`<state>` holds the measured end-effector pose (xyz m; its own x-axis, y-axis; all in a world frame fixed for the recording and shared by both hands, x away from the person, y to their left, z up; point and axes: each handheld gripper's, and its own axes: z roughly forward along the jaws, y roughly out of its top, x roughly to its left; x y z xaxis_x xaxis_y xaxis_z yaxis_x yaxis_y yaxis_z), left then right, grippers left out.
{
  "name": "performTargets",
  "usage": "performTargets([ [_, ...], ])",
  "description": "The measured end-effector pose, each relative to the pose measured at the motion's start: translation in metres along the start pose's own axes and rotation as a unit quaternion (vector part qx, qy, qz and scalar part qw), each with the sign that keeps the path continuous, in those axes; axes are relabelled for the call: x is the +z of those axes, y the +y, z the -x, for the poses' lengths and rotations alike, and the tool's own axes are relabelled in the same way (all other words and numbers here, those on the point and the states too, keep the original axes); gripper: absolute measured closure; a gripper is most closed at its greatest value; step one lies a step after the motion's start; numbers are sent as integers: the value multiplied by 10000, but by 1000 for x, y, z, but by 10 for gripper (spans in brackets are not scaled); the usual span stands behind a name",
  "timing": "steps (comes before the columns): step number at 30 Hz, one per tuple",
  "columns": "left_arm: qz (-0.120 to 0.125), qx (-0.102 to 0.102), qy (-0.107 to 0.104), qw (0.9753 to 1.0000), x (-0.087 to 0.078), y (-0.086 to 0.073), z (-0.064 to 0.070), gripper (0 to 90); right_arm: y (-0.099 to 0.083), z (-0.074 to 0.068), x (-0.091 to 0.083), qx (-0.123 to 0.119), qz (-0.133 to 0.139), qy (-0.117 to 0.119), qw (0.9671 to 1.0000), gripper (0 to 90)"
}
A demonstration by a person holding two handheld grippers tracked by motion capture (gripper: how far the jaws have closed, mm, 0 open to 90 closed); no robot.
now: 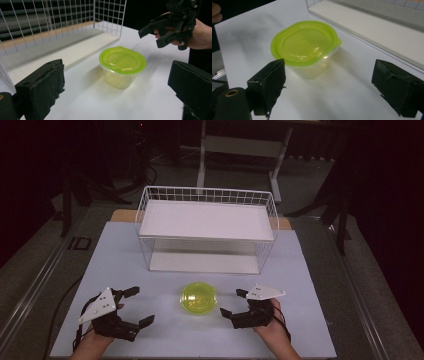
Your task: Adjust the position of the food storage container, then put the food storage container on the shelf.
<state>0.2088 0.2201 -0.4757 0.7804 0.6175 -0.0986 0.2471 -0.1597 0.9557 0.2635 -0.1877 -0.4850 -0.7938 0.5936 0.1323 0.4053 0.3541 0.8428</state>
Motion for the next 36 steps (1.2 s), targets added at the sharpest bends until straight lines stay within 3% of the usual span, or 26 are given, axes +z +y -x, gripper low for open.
performTargets([
  [5, -43, 5, -92, 9999, 5, 5, 2, 16, 5, -4, -2, -201, 36, -155, 9997, 148],
  [11, -210, 22, -243, 9995, 18, 12, 4, 15, 13, -6, -3, -295, 122, -61, 9995, 182],
  [17, -221, 22, -380, 9990, 35, 25, 4, 14, 21, -7, 0, -393, 173, -365, 9984, 206],
  [21, -167, -2, -388, 9991, 42, 30, 4, 14, 25, -6, 3, -389, 212, -309, 9985, 206],
  [27, -286, -146, -448, 9985, 58, 31, 2, 8, 29, -4, 11, -210, 244, -175, 9993, 193],
  [31, -364, -162, -435, 9983, 65, 30, 0, 8, 29, -5, 16, -408, 432, -220, 9980, 193],
  [33, -394, -202, -434, 9981, 70, 30, -1, 8, 30, -5, 18, -425, 395, -261, 9980, 193],
  [36, -474, -422, -447, 9970, 81, 28, -7, 9, 31, -2, 25, -83, 211, -260, 9994, 178],
])
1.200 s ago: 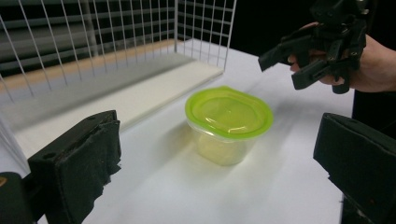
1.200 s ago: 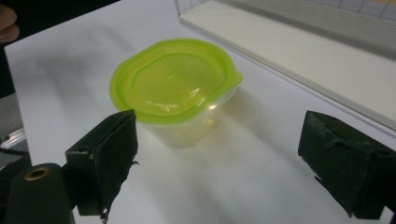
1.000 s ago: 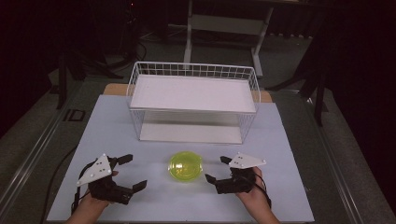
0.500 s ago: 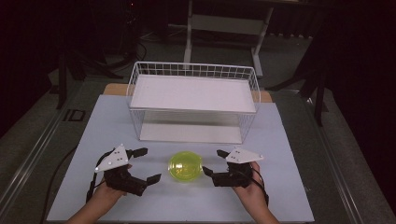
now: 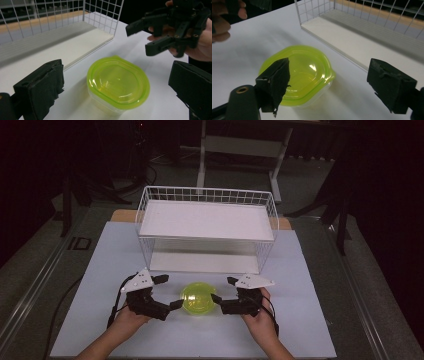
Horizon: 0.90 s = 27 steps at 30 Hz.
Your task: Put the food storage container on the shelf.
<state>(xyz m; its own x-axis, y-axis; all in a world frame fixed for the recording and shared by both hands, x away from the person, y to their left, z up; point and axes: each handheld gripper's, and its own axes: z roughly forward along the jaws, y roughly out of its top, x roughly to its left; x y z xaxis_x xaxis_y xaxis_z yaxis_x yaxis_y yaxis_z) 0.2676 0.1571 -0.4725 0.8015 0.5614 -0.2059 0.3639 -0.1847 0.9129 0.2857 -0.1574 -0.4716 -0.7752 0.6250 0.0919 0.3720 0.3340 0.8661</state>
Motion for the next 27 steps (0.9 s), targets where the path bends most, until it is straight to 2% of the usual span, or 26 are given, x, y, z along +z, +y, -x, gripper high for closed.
performTargets([
  [1, 0, 0, 0, 10000, 0, 0, 0, 9, 0, 1, 2, 143, -33, 35, 9999, 155],
  [2, -24, -117, -17, 9999, 4, -1, -2, 9, 0, 2, 4, 200, -29, 28, 9998, 136],
  [6, -80, -242, -74, 9996, 11, -3, -4, 9, 0, 1, 10, 240, -71, -30, 9997, 127],
  [7, -139, -323, -97, 9993, 15, -5, -4, 9, -2, 2, 14, 394, -140, 122, 9991, 127],
  [9, -175, -392, -133, 9990, 17, -7, -4, 27, -2, 2, 16, 438, -148, 90, 9989, 136],
  [11, -256, -533, -122, 9982, 21, -10, -6, 52, -4, 4, 19, 596, -222, 152, 9979, 159],
  [12, -293, -575, -101, 9979, 22, -10, -7, 61, -5, 5, 20, 681, -203, 139, 9974, 223],
  [14, -368, -712, -22, 9968, 24, -12, -8, 98, -7, 6, 20, 822, -189, 153, 9963, 238],
  [15, -420, -773, 69, 9961, 24, -13, -8, 148, -8, 7, 20, 813, -222, 159, 9963, 262],
  [17, -472, -859, 89, 9951, 25, -15, -9, 155, -10, 5, 21, 778, -277, 126, 9965, 290],
  [19, -572, -899, 197, 9941, 26, -17, -8, 192, -11, 4, 21, 790, -343, 161, 9962, 323],
  [22, -727, -1046, 156, 9917, 28, -20, -9, 217, -13, 4, 23, 828, -447, 183, 9954, 352],
  [23, -772, -1056, 222, 9912, 29, -21, -8, 242, -14, 4, 24, 859, -471, 187, 9950, 375],
  [27, -861, -1169, 260, 9891, 32, -25, -7, 293, -17, 3, 26, 902, -580, 226, 9940, 417],
])
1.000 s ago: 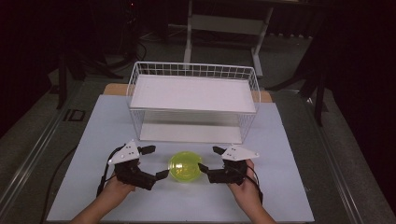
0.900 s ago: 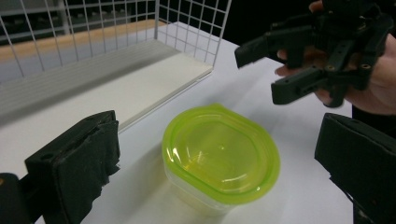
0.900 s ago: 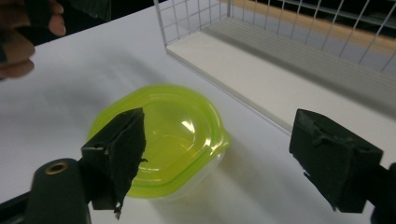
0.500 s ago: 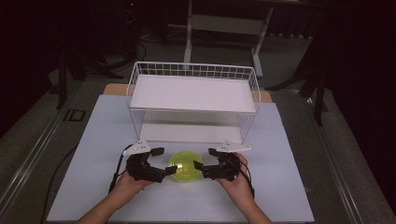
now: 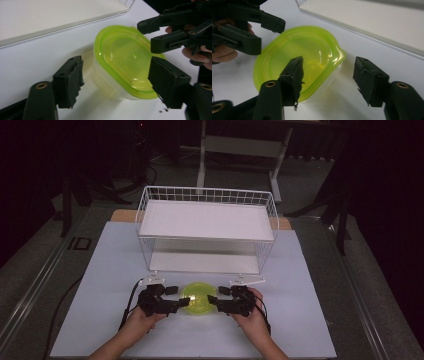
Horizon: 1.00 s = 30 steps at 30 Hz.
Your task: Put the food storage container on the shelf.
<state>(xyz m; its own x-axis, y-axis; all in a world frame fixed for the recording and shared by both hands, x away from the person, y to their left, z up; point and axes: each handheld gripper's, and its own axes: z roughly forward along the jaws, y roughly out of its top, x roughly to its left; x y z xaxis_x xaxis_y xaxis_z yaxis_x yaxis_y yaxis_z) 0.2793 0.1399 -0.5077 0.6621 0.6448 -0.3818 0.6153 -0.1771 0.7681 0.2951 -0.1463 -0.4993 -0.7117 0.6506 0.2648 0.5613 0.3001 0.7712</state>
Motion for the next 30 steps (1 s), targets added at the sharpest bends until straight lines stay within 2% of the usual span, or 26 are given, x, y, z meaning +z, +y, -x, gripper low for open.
performTargets([
  [5, -98, -78, 25, 9999, 3, -3, -1, 354, -1, 0, 0, 29, -45, -8, 10000, 449],
  [7, -139, -116, -25, 9998, 4, -5, -1, 413, -1, 1, 0, 35, -77, -19, 10000, 480],
  [9, -144, -174, -170, 9996, 3, -6, -2, 488, -2, 1, 0, 46, -99, -27, 9999, 486],
  [12, -177, -266, -203, 9993, 1, -7, -1, 545, -3, 3, -1, 122, -122, 52, 9998, 506],
  [13, -179, -251, -163, 9994, 0, -7, 0, 566, -3, 2, -1, 129, -138, 88, 9998, 522],
  [18, -282, -227, -249, 9990, -2, -7, 8, 620, -2, -2, -5, 65, -178, 175, 9997, 654],
  [21, -330, -139, -181, 9992, -4, -8, 14, 644, -2, -4, -7, 144, -181, 199, 9995, 688],
  [24, -204, -243, -252, 9992, -7, -11, 16, 691, -3, -5, -10, 275, -191, 218, 9992, 720],
  [26, -204, -243, -252, 9992, -7, -11, 16, 706, -3, -5, -11, 295, -176, 218, 9992, 720],
  [27, -76, -143, 187, 9997, -7, -11, 25, 716, -3, -5, -12, 335, -131, 297, 9989, 758],
  [28, -3, -74, 286, 9996, -8, -10, 28, 709, -2, -7, -12, 392, -136, 306, 9987, 764],
  [29, -38, -45, 346, 9994, -7, -9, 29, 710, 0, -8, -12, 356, -145, 213, 9990, 767],
  [30, -130, -53, 314, 9994, -6, -6, 28, 704, 1, -9, -12, 308, -140, 160, 9993, 769],
])
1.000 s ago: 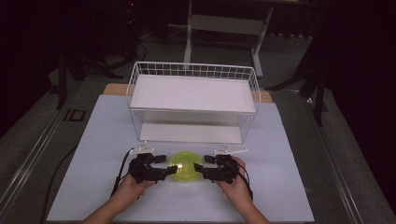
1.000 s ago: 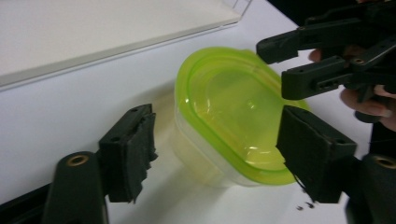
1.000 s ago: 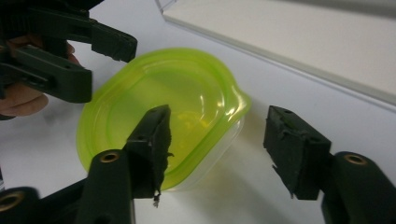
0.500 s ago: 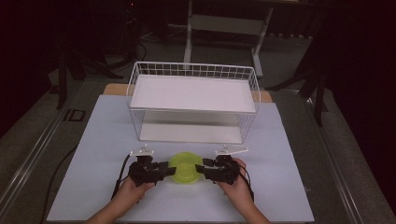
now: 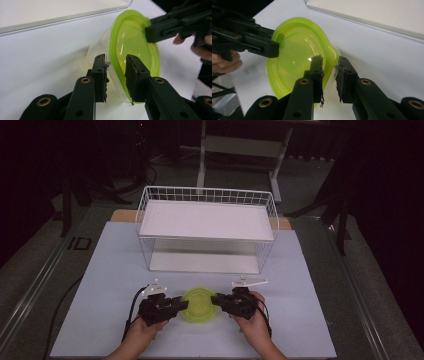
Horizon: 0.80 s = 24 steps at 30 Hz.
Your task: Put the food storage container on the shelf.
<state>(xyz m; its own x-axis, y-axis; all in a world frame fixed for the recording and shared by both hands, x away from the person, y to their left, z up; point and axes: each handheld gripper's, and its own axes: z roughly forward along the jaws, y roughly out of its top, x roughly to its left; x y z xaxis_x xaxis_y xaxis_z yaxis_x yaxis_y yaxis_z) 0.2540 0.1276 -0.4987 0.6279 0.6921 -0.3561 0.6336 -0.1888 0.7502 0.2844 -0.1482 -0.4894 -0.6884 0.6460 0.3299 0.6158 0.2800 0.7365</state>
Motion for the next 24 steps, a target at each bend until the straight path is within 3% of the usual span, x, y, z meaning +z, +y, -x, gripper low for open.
performTargets([
  [1, 0, 0, 0, 10000, 0, 0, 0, 698, 0, 0, 0, 0, 0, 0, 10000, 769],
  [3, -85, 188, 136, 9997, -1, 1, 4, 699, 1, 2, 1, 75, 11, 18, 10000, 776],
  [7, -179, 201, 170, 9995, -1, 3, 4, 703, 2, 0, 1, 41, 5, 9, 10000, 777],
  [10, -344, 122, -153, 9992, -1, 6, -6, 693, 2, -1, 1, 3, 7, 25, 10000, 778],
  [13, -280, 136, -203, 9993, -1, 4, -8, 697, 1, -3, 0, -20, 24, 31, 10000, 779],
  [15, -351, -308, -370, 9982, -1, 5, -13, 704, 1, -3, 0, -6, 26, 35, 10000, 781],
  [16, -247, -504, -465, 9973, -3, 5, -17, 735, 1, -2, 0, -1, 15, 74, 10000, 781],
  [18, -193, -709, -625, 9953, -3, 5, -23, 785, 1, -2, -1, 53, 16, 130, 9999, 781],
  [20, -214, -699, -602, 9955, -4, 4, -24, 791, 1, -4, -2, 36, 23, 147, 9999, 786],
  [22, -267, -571, -442, 9970, -5, 5, -21, 807, 2, -6, -3, 38, 45, 166, 9998, 809],
  [24, -283, -548, -447, 9971, -6, 6, -21, 816, 2, -10, -3, -164, -16, 75, 9998, 812],
])
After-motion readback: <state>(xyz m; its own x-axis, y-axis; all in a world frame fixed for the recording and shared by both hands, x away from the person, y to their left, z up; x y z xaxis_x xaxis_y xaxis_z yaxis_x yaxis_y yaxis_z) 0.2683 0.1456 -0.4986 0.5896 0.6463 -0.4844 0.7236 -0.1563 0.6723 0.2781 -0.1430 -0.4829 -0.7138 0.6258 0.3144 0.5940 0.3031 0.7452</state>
